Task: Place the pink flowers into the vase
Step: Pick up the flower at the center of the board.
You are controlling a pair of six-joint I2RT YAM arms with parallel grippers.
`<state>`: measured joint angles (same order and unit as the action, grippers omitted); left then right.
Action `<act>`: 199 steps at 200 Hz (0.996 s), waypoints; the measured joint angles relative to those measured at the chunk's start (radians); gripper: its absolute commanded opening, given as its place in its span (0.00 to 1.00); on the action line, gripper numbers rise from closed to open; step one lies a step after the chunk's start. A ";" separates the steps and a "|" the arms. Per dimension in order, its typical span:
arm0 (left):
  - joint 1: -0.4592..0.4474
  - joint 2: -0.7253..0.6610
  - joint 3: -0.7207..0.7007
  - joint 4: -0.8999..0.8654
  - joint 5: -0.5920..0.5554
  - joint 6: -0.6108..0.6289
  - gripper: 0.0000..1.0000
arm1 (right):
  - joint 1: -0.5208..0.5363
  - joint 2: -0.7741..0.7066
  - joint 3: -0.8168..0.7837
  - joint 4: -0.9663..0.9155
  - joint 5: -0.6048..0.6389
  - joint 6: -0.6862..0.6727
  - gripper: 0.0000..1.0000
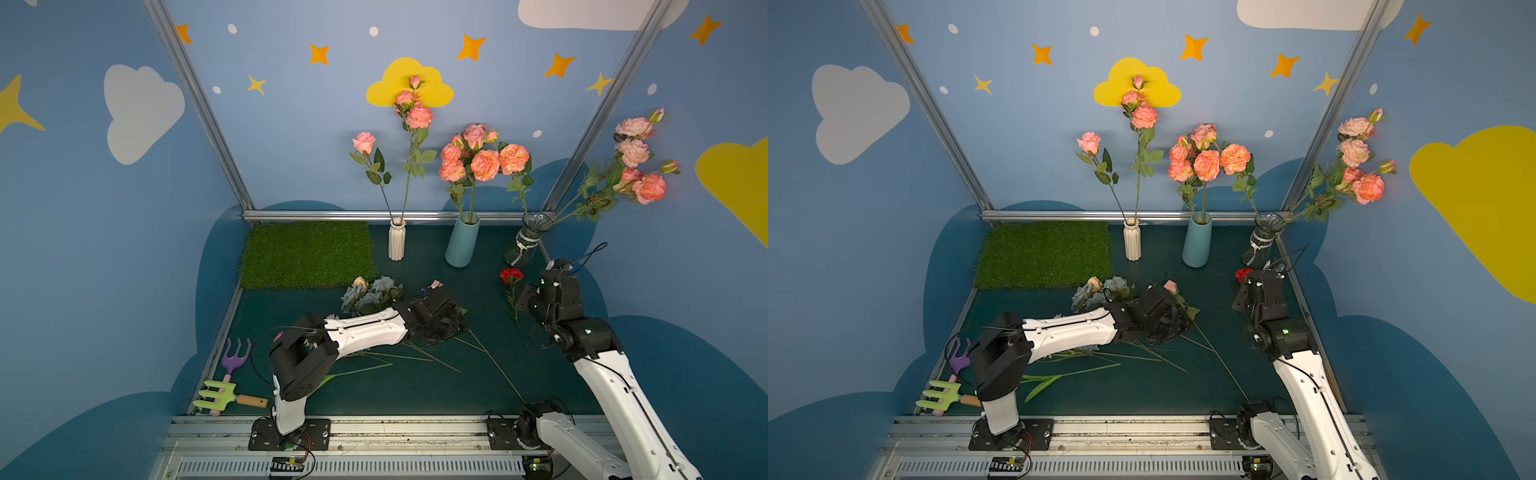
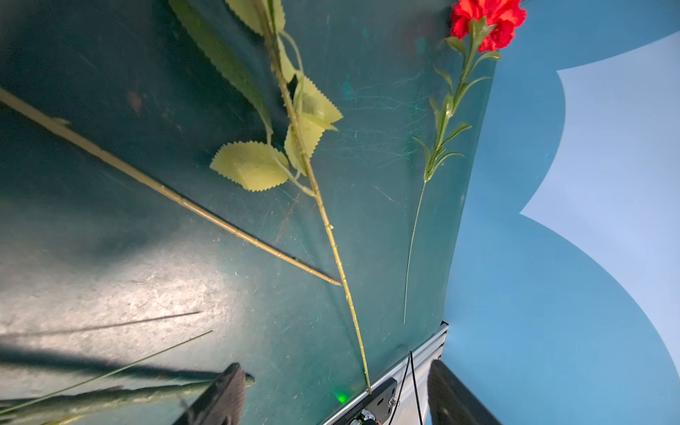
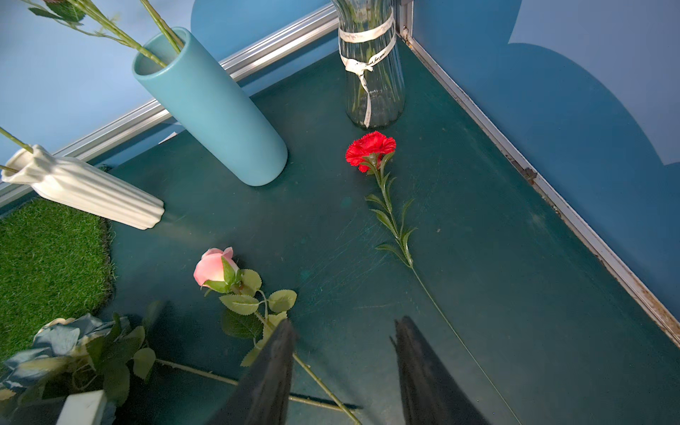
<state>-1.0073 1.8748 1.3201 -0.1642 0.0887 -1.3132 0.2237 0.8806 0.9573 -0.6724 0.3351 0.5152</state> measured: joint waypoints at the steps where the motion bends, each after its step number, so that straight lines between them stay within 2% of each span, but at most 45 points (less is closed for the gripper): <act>1: 0.000 0.001 0.000 0.001 0.001 -0.001 0.78 | 0.000 0.000 0.000 0.000 0.000 0.000 0.47; 80: 0.000 0.154 0.045 0.087 0.057 -0.077 0.65 | -0.006 -0.021 -0.013 0.003 -0.019 0.000 0.47; 102: 0.000 0.161 0.060 0.123 0.053 -0.091 0.59 | -0.006 -0.025 -0.017 0.003 -0.029 0.000 0.47; 199: 0.011 0.246 0.113 0.190 0.039 -0.158 0.48 | -0.013 -0.048 -0.028 0.004 -0.048 0.001 0.47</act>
<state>-0.9958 2.1208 1.4326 0.0257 0.1272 -1.4715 0.2108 0.8330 0.9291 -0.6682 0.2871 0.5159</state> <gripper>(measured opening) 0.484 0.471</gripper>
